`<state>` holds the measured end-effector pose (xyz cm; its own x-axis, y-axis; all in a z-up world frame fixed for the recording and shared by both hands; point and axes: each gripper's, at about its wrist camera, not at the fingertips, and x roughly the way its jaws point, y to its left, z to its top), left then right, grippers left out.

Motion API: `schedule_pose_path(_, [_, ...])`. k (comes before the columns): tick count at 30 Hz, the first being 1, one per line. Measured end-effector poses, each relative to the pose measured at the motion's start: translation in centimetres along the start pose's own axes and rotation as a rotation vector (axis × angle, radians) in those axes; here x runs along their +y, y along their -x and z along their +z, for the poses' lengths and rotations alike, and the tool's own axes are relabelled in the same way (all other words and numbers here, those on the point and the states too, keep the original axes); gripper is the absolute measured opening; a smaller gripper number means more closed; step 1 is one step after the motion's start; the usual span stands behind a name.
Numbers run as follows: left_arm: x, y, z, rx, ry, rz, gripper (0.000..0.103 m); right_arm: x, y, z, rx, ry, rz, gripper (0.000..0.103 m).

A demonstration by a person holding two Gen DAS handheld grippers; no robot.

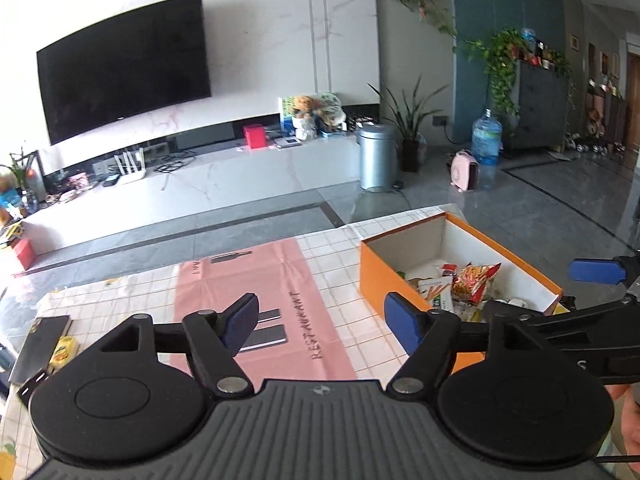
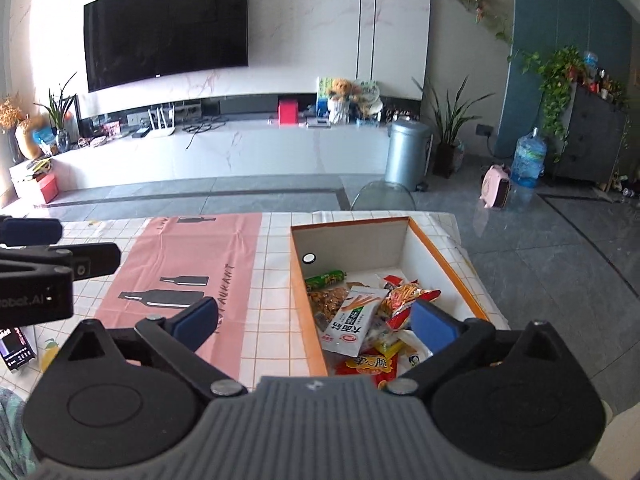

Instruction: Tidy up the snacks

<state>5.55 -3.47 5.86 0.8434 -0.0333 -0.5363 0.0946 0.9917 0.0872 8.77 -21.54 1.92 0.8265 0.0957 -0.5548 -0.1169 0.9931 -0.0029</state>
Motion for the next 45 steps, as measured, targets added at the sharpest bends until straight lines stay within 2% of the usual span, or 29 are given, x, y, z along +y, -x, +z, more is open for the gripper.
schedule_pose_path(5, [0.8, 2.0, -2.0, -0.067, 0.025, 0.086, 0.092, 0.7, 2.2, -2.4, -0.038, -0.037, -0.026, 0.099])
schedule_pose_path(11, [1.2, 2.9, -3.3, -0.087, 0.056, 0.080, 0.093, 1.8, 4.3, -4.7, -0.098, -0.051, -0.056, 0.099])
schedule_pose_path(20, [1.8, 1.4, -6.2, -0.004, 0.110, 0.105, 0.093, 2.4, 4.4, -7.4, -0.077, -0.062, -0.065, 0.099])
schedule_pose_path(27, [1.1, -0.4, -8.2, 0.078, 0.103, 0.103, 0.093, 1.6, 2.5, -9.0, 0.000, -0.087, -0.076, 0.099])
schedule_pose_path(36, [0.3, -1.0, -8.1, 0.113, 0.079, 0.097, 0.093, 0.4, 1.7, -9.2, 0.017, -0.129, -0.076, 0.099])
schedule_pose_path(45, [0.4, -1.3, -7.8, 0.128, 0.085, 0.100, 0.093, 0.6, 1.4, -9.1, 0.014, -0.118, -0.069, 0.099])
